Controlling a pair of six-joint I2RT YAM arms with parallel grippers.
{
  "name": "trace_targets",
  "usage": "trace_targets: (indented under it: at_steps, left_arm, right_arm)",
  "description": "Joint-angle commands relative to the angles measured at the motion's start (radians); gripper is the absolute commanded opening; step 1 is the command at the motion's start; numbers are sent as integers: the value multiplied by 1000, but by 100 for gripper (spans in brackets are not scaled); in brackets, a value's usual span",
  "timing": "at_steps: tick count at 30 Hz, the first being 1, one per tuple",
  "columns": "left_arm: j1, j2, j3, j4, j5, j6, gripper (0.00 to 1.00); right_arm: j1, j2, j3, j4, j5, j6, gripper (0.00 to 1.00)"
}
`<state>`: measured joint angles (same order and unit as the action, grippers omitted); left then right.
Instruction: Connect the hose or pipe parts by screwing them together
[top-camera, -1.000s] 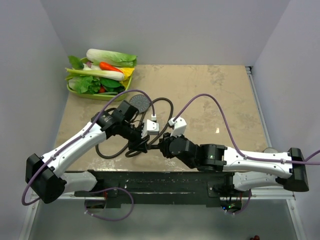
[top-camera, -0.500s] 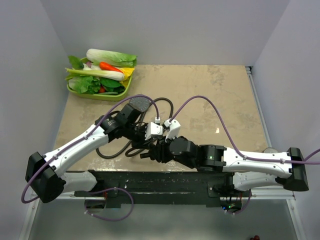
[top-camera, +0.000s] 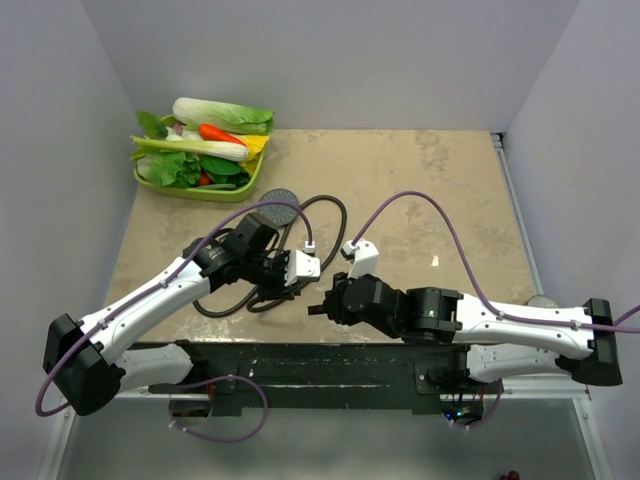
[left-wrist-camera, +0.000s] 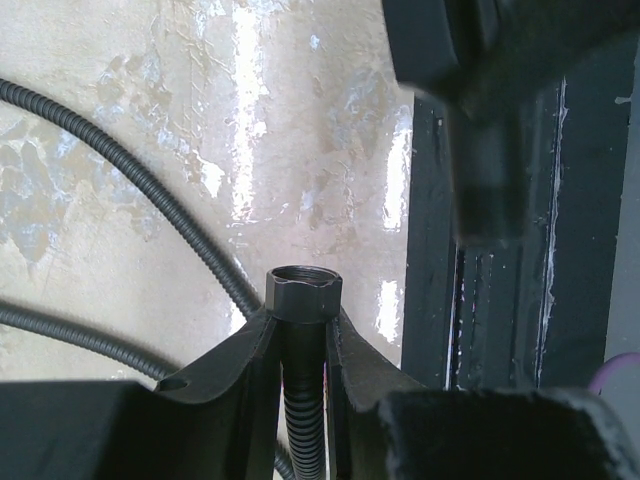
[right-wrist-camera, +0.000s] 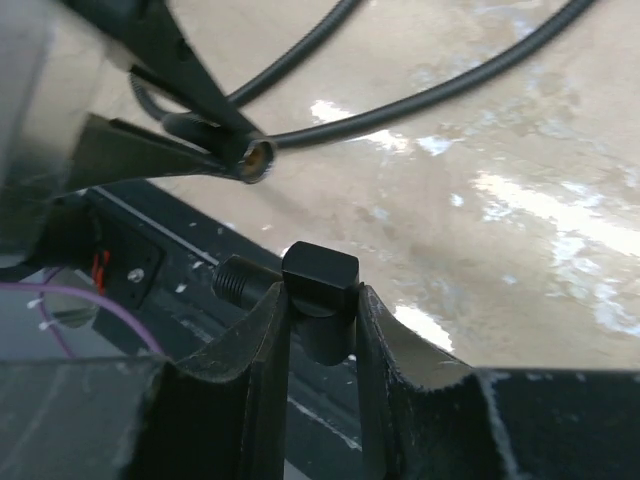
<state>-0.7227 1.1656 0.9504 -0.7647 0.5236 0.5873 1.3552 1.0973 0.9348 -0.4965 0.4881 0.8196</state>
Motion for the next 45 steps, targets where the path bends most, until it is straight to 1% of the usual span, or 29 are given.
trace_targets:
  at_steps: [1, 2, 5, 6, 8, 9, 10, 15, 16, 17, 19, 20, 21, 22, 23, 24, 25, 26, 27, 28, 29, 31, 33, 38, 42, 45]
  left_arm:
    - [-4, -14, 36, 7, 21, -6, 0]
    - [-4, -11, 47, -2, 29, -12, 0]
    - [-4, 11, 86, -36, 82, -43, 0]
    - [-4, 17, 105, -50, 125, -44, 0]
    - [-4, 40, 116, -85, 168, -60, 0]
    - [-4, 48, 125, -97, 205, -61, 0]
    - [-4, 58, 125, -107, 219, -64, 0]
    - [-3, 63, 108, -102, 277, -99, 0]
    - [-3, 68, 103, -101, 285, -104, 0]
    - [-3, 72, 103, -104, 295, -109, 0]
    - [-3, 89, 114, -116, 340, -110, 0]
    - [-3, 97, 122, -134, 361, -109, 0]
    - [-1, 104, 140, -145, 409, -106, 0]
    - [-1, 121, 152, -160, 432, -103, 0]
    - [2, 131, 180, -201, 493, -92, 0]
    - [8, 141, 197, -229, 527, -61, 0]
    - [32, 166, 212, -254, 567, -41, 0]
    - [51, 181, 246, -319, 649, -20, 0]
    - [71, 198, 266, -359, 689, 43, 0]
    - [115, 239, 286, -408, 728, 90, 0]
    - [137, 267, 333, -541, 786, 148, 0]
    - [173, 304, 341, -553, 811, 177, 0]
    - [177, 296, 329, -550, 797, 201, 0]
    - [175, 296, 301, -552, 814, 187, 0]
    - [171, 305, 321, -553, 891, 112, 0]
    - [164, 310, 340, -551, 917, 62, 0]
  right_arm:
    - [-2, -14, 22, -57, 165, 42, 0]
    - [-2, -5, 30, -57, 170, 27, 0]
    - [57, 33, 50, -27, 285, -11, 0]
    - [108, 53, 67, -19, 335, -22, 0]
    - [151, 68, 81, -8, 453, -63, 0]
    - [206, 65, 85, -5, 502, -69, 0]
    - [231, 61, 85, -2, 592, -77, 0]
    - [370, 21, 94, -10, 828, -111, 0]
    - [389, 30, 102, -29, 865, -114, 0]
    - [407, 44, 110, -45, 935, -117, 0]
    - [444, 81, 151, -106, 989, -120, 0]
    - [456, 132, 171, -147, 1047, -81, 0]
    - [475, 160, 220, -204, 1067, -36, 0]
    - [481, 194, 252, -358, 1086, 23, 0]
    - [487, 255, 284, -460, 1101, 194, 0]
    - [499, 295, 350, -717, 1131, 313, 0]
    - [502, 332, 384, -878, 1142, 555, 0]
    - [509, 357, 400, -884, 1147, 529, 0]
    - [519, 372, 406, -886, 1159, 523, 0]
    - [527, 374, 409, -884, 1161, 524, 0]
    - [532, 372, 409, -884, 1162, 529, 0]
    - [535, 352, 404, -884, 1170, 535, 0]
    - [541, 325, 400, -884, 1173, 533, 0]
    - [552, 305, 417, -883, 1222, 457, 0]
    - [571, 299, 421, -878, 1305, 385, 0]
    - [571, 274, 438, -864, 1310, 329, 0]
